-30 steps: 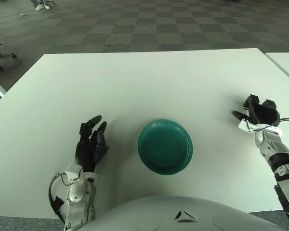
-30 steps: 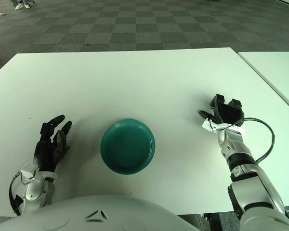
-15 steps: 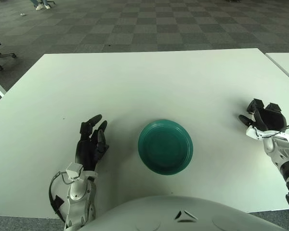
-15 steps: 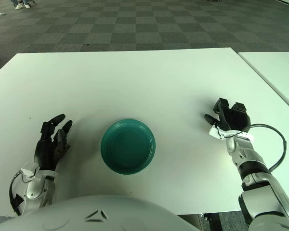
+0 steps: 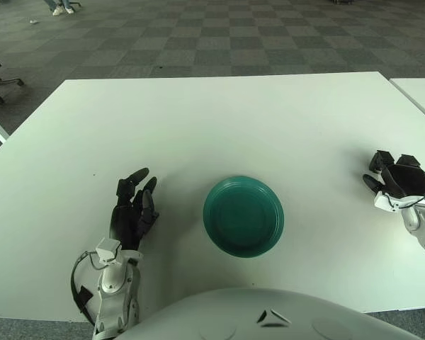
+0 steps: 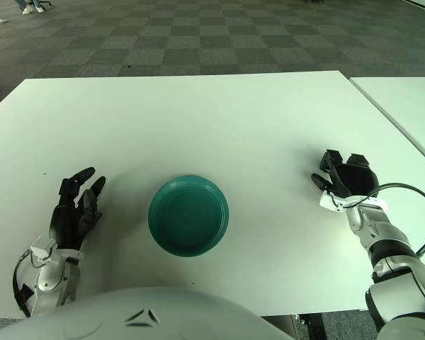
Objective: Put the charger into the plate.
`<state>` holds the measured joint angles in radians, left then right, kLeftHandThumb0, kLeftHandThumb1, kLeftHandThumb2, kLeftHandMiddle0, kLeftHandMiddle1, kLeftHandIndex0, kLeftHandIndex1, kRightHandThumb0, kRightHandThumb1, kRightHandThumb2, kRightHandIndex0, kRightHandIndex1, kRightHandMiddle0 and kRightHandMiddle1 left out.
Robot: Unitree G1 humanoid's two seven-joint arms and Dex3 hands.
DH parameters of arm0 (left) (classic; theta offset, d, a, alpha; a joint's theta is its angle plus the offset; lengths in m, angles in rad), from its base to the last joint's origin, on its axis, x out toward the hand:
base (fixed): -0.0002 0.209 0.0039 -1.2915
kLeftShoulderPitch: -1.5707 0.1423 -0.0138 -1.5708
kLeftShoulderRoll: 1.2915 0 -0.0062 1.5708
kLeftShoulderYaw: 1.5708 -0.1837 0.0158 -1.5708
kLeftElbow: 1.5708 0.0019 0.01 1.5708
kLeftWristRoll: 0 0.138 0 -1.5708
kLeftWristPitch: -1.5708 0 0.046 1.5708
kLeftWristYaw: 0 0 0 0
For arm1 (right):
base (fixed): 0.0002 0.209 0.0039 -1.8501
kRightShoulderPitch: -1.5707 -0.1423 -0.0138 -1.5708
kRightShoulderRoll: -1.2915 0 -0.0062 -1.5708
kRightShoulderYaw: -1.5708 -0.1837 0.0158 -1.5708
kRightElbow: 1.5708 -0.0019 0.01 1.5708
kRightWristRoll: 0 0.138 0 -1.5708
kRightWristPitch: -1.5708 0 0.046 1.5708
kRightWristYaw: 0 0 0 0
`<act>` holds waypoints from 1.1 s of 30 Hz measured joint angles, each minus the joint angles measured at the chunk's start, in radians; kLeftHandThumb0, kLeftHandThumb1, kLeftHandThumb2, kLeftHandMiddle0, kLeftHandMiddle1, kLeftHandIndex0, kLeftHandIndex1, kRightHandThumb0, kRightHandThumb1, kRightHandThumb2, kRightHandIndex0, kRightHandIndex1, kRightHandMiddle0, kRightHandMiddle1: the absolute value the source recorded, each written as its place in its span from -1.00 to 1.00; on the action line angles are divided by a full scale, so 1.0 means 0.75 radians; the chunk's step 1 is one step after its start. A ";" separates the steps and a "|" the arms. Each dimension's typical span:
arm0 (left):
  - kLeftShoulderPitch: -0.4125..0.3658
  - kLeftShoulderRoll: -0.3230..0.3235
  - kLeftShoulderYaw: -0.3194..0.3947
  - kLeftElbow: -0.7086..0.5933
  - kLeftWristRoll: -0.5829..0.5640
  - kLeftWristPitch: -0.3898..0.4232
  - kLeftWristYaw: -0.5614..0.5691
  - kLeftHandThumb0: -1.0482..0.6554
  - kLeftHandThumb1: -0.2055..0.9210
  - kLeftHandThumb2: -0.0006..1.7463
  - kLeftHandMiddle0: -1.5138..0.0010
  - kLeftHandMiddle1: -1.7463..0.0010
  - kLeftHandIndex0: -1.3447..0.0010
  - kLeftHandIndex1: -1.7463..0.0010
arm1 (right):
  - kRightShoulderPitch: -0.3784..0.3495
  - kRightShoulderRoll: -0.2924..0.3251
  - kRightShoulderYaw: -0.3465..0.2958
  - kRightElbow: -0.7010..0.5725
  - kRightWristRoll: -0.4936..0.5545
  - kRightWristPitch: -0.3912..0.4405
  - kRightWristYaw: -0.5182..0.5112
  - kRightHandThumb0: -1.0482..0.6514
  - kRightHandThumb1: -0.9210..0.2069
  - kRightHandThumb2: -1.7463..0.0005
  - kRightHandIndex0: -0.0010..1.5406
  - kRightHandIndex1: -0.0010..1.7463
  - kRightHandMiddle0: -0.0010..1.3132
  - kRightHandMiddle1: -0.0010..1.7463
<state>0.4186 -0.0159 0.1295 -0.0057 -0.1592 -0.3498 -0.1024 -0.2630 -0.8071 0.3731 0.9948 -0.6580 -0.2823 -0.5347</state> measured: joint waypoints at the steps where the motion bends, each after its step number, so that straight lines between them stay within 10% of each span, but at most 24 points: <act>1: -0.005 0.003 0.003 0.004 -0.004 0.001 -0.002 -0.59 1.00 -0.11 0.48 0.61 0.92 -0.18 | -0.002 0.000 0.003 0.004 0.000 0.000 0.000 0.22 0.06 -0.47 -0.22 1.00 -0.32 0.88; 9: -0.032 0.036 0.031 0.029 -0.034 0.018 -0.018 -0.59 1.00 -0.11 0.49 0.60 0.92 -0.18 | -0.036 -0.001 0.021 0.009 0.000 0.001 0.002 0.22 0.20 -0.55 -0.16 1.00 -0.16 0.81; 33: -0.115 0.076 0.078 0.095 -0.060 0.043 -0.042 -0.59 1.00 -0.11 0.50 0.59 0.93 -0.18 | 0.373 -0.101 -0.290 -1.293 -0.103 0.111 0.250 0.22 0.80 -0.98 0.18 1.00 0.19 0.82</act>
<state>0.3323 0.0412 0.1876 0.0655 -0.2045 -0.3176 -0.1338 0.0166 -0.8830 0.1557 0.0251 -0.7354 -0.1993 -0.3471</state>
